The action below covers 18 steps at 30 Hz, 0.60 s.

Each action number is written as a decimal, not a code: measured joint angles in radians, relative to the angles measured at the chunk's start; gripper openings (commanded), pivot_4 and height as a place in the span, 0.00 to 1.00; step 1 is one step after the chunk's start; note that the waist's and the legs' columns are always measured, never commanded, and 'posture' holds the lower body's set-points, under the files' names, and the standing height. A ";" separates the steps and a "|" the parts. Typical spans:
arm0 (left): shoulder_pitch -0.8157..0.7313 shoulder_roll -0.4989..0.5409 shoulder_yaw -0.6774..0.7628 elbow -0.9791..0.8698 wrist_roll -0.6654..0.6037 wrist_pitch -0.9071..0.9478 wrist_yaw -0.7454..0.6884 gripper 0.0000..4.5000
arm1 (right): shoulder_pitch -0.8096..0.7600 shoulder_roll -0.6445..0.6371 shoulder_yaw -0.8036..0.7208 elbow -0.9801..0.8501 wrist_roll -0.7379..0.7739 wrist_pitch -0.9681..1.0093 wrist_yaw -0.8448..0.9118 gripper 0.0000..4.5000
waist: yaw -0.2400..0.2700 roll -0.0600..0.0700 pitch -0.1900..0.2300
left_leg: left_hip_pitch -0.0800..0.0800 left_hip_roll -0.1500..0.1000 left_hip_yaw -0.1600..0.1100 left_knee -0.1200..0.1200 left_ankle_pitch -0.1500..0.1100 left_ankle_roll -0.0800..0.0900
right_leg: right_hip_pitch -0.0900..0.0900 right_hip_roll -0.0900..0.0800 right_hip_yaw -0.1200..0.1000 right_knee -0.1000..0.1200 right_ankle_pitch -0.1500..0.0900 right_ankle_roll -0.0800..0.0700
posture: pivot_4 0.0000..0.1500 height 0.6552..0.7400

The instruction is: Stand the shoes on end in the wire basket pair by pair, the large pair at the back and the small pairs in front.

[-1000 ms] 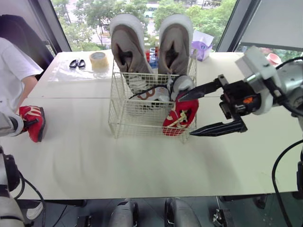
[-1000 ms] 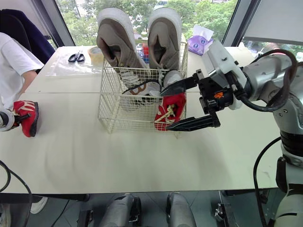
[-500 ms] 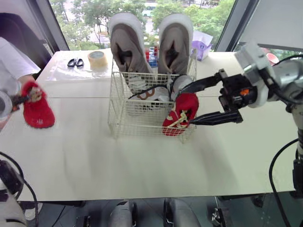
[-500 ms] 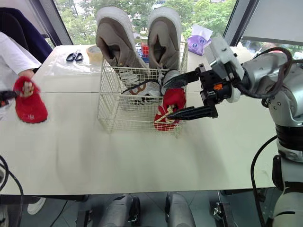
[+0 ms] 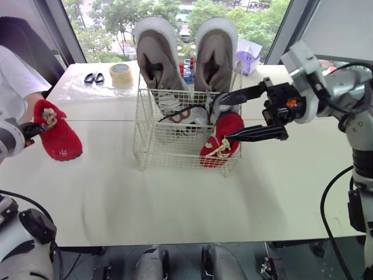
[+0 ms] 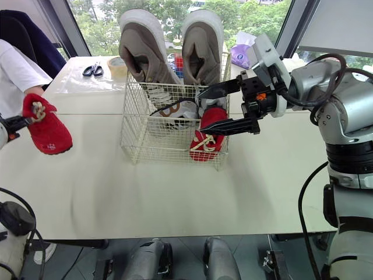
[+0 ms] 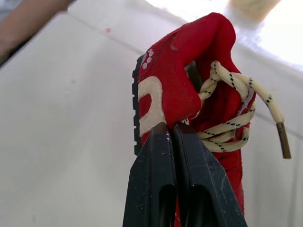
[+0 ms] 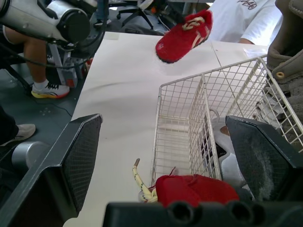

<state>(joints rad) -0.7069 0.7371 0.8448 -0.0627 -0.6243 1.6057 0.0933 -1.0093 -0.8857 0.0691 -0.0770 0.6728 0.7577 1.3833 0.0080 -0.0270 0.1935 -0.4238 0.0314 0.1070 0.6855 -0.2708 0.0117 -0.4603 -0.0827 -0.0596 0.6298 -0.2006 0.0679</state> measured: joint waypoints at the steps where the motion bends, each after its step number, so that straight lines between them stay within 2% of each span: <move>1: 0.020 -0.020 0.005 0.001 0.000 0.000 0.016 0.00 | 0.001 0.000 -0.001 -0.001 0.000 0.001 -0.003 1.00 | 0.001 0.000 0.000 | 0.000 0.000 0.000 0.000 0.000 0.000 | 0.000 0.000 0.000 0.000 0.000 0.000 | 1.00 1.00; 5: 0.064 -0.071 0.018 0.001 0.000 0.000 0.062 0.00 | 0.013 -0.003 -0.007 -0.018 0.000 0.013 -0.013 1.00 | 0.002 -0.001 -0.001 | 0.000 0.000 0.000 0.000 0.000 0.000 | 0.000 0.000 0.000 0.000 0.000 0.000 | 1.00 1.00; 6: 0.070 -0.080 0.029 0.000 0.000 0.000 0.072 0.06 | 0.013 -0.003 -0.008 -0.020 0.000 0.017 -0.016 1.00 | 0.001 -0.001 -0.001 | 0.000 0.000 0.000 0.000 0.000 0.000 | 0.000 0.000 0.000 0.000 0.000 0.000 | 1.00 1.00; 8: 0.078 -0.097 0.046 0.001 0.001 0.000 0.098 0.22 | 0.013 -0.004 -0.012 -0.021 0.000 0.023 -0.022 1.00 | 0.002 -0.001 -0.001 | 0.000 0.000 0.000 0.000 0.000 0.000 | 0.000 -0.001 0.000 0.000 0.000 0.000 | 1.00 1.00; 11: 0.095 -0.109 0.050 0.005 -0.001 0.000 0.125 0.56 | 0.013 -0.004 -0.015 -0.026 0.000 0.030 -0.029 1.00 | 0.002 -0.001 -0.001 | 0.000 0.000 -0.001 0.000 0.000 0.000 | 0.000 -0.001 0.000 0.000 0.000 -0.001 | 1.00 1.00; 14: 0.105 -0.053 0.015 0.004 -0.032 0.000 0.129 0.89 | 0.014 -0.005 -0.015 -0.030 0.000 0.033 -0.033 1.00 | 0.002 -0.001 -0.001 | 0.000 0.000 -0.001 0.000 0.000 0.000 | 0.000 -0.003 0.000 0.000 0.000 -0.001 | 1.00 1.00; 18: 0.076 -0.003 0.005 0.002 -0.073 0.000 0.214 0.89 | 0.019 -0.011 -0.015 -0.030 -0.001 0.033 -0.032 1.00 | 0.002 -0.001 -0.001 | 0.000 -0.001 -0.002 0.000 0.000 0.000 | 0.000 -0.004 0.000 0.000 0.000 -0.001 | 1.00 1.00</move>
<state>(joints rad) -0.6314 0.7343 0.8501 -0.0605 -0.6969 1.6056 0.3076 -0.9902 -0.8968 0.0541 -0.1069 0.6723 0.7911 1.3510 0.0104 -0.0284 0.1926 -0.4238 0.0309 0.1055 0.6854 -0.2711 0.0114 -0.4605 -0.0871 -0.0595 0.6299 -0.2005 0.0670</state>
